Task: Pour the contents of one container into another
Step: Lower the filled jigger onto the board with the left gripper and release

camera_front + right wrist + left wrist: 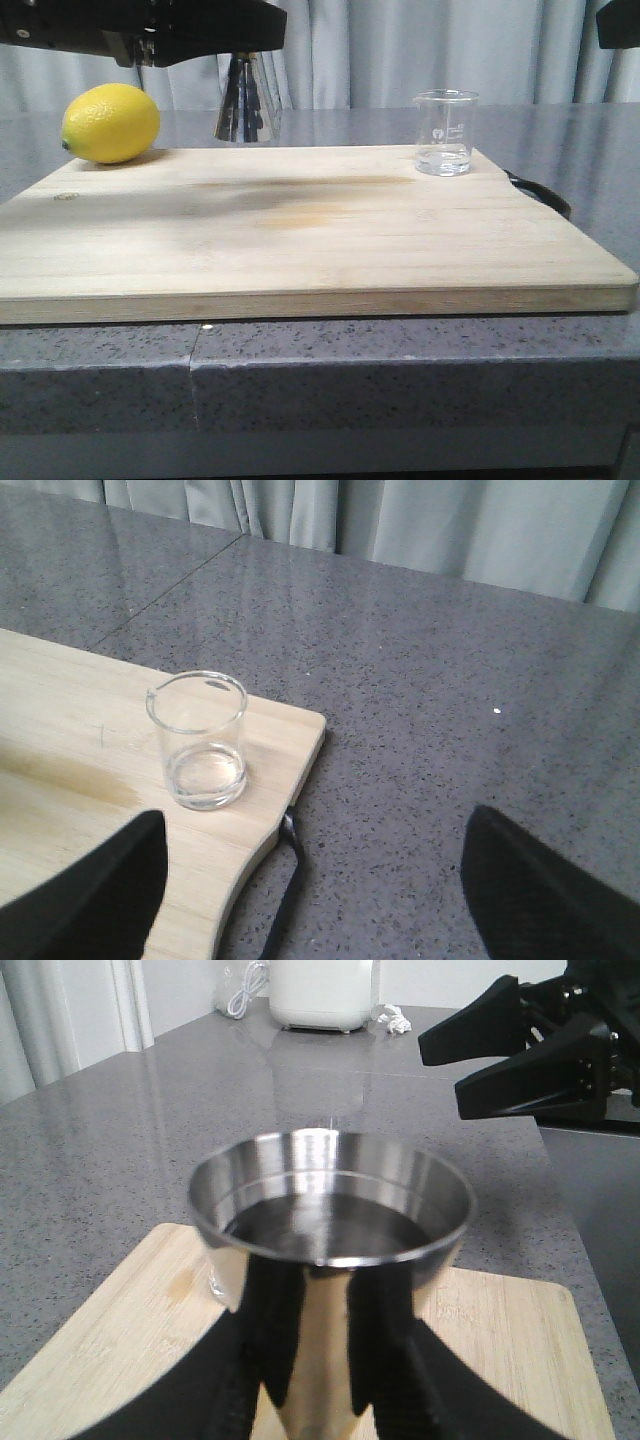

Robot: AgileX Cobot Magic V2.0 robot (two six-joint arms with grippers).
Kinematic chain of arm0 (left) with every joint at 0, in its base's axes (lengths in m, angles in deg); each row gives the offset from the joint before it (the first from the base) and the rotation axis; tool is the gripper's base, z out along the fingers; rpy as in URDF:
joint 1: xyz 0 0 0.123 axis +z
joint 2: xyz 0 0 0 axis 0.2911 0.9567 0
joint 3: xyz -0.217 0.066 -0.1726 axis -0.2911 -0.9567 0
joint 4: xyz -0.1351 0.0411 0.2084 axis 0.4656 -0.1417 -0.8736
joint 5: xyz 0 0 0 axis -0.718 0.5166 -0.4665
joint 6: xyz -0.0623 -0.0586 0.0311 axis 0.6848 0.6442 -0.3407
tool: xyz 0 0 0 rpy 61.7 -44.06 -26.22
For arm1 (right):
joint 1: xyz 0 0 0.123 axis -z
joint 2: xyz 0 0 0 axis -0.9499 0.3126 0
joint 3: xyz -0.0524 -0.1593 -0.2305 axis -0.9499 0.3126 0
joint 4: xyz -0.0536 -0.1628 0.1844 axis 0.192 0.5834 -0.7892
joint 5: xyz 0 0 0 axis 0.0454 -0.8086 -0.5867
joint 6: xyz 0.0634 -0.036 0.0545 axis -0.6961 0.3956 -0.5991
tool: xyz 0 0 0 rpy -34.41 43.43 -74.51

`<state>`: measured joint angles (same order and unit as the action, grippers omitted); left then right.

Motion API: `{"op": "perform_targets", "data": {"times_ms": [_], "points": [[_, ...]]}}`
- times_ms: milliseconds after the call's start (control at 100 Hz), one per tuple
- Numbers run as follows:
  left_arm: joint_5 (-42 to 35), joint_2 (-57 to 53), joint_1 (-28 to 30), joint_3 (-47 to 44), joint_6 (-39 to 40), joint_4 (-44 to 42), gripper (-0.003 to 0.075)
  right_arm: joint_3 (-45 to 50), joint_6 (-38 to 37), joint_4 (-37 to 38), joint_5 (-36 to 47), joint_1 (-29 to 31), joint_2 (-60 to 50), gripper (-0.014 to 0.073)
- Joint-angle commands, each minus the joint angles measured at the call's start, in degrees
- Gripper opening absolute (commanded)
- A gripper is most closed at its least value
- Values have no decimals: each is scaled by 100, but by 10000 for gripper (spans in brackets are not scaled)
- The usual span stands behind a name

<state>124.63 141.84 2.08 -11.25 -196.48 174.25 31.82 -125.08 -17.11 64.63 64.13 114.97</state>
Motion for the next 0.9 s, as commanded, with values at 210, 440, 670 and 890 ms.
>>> {"op": "perform_targets", "data": {"times_ms": [210, 440, 670, 890], "points": [[671, 404, -61, 402, -111, 468, 185, -153, -23, -21, 189, -16, -91, 540], [701, 760, -12, 694, -111, 468, 185, -153, -23, -9, 189, -50, -91, 540], [701, 851, -2, 683, -111, 441, 185, -153, -23, 47, 200, -51, -91, 540], [701, 851, -2, 683, -111, 285, 190, -153, -23, 95, 200, -51, -91, 540]]}}
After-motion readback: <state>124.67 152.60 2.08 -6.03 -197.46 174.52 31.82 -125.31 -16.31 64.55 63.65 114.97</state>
